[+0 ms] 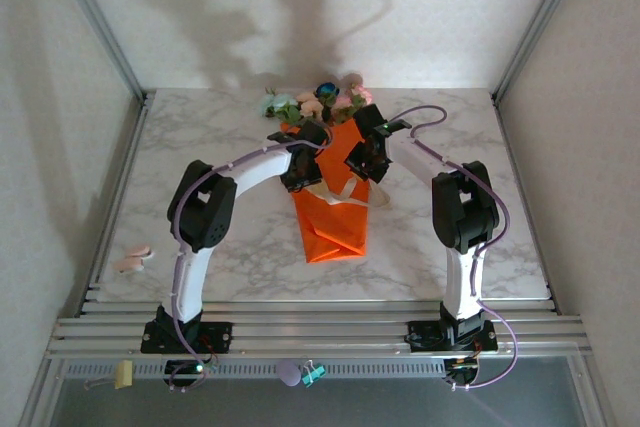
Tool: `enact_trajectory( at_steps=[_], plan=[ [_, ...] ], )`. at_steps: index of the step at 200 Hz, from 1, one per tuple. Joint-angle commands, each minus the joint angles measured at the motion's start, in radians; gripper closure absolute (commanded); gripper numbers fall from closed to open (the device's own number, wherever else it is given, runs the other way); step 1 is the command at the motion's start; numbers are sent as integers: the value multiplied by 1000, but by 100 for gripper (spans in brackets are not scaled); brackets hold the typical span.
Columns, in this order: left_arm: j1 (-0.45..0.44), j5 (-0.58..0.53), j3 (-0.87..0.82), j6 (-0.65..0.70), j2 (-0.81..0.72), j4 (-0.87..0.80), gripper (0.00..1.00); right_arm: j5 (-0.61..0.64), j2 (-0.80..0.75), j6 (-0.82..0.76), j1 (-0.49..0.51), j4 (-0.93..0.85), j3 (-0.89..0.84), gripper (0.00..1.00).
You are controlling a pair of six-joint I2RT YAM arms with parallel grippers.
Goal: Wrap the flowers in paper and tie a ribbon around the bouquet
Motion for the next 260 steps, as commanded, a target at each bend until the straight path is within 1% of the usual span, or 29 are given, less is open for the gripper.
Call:
enact_trajectory(
  at_steps=[1,57,65,96,111,134,192,216,225,260],
  plan=[
    [-8,-33,14,-6,19,-25,56,-1,4,-9,-1,1,5,100],
    [-9,-26,-2,-5,48,-3,57,-6,-6,-3,-1,15,-15,100],
    [-9,-24,6,-5,57,-1,60,-7,-9,-1,-1,18,-21,100],
    [-9,-20,15,-1,76,8,78,-6,-23,0,-1,24,-34,100],
    [-9,-26,12,0,67,8,84,-5,-26,0,0,21,-35,100],
    [-9,-35,4,-1,32,0,90,-2,-34,0,-1,22,-40,100],
    [-6,-34,-93,-14,-111,-8,90,24,-56,-26,-10,1,-34,100],
    [3,-27,-129,-24,-156,-1,95,35,-76,-40,-26,-6,-42,100],
    [5,-19,-140,-27,-171,2,100,34,-81,-45,-34,-7,-42,100],
    [20,24,-212,-42,-243,1,100,30,-91,-85,-57,-9,-34,100]
  ],
)
